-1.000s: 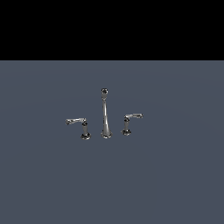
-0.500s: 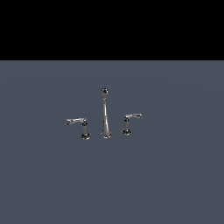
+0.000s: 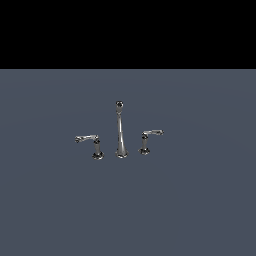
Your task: Turn on the faucet by rotating a designated handle.
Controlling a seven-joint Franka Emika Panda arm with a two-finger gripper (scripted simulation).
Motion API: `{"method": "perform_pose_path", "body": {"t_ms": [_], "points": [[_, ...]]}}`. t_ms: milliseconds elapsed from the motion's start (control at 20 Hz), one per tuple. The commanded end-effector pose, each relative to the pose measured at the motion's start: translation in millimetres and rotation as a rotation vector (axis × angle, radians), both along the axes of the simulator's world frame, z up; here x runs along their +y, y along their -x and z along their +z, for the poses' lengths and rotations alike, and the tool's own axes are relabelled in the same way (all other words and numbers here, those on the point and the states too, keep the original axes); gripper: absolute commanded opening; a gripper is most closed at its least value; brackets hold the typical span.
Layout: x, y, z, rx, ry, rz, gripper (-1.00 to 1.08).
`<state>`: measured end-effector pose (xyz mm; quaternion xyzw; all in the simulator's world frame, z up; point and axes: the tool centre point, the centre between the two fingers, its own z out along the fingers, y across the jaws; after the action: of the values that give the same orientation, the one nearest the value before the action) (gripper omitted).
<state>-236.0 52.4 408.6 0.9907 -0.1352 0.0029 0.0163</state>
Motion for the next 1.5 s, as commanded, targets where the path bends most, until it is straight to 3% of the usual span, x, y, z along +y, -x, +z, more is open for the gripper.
{"method": "perform_pose_path", "body": {"t_ms": [0,800,1450], "points": [[9.8,-5.9,-15.5,-0.001,-0.002,-0.054,-1.00],[64.4,-58.0,-111.5,-0.004,-0.016,-0.386,-1.00],[92.2,-106.6,-178.8,-0.007,-0.028,-0.621,-1.00]]}}
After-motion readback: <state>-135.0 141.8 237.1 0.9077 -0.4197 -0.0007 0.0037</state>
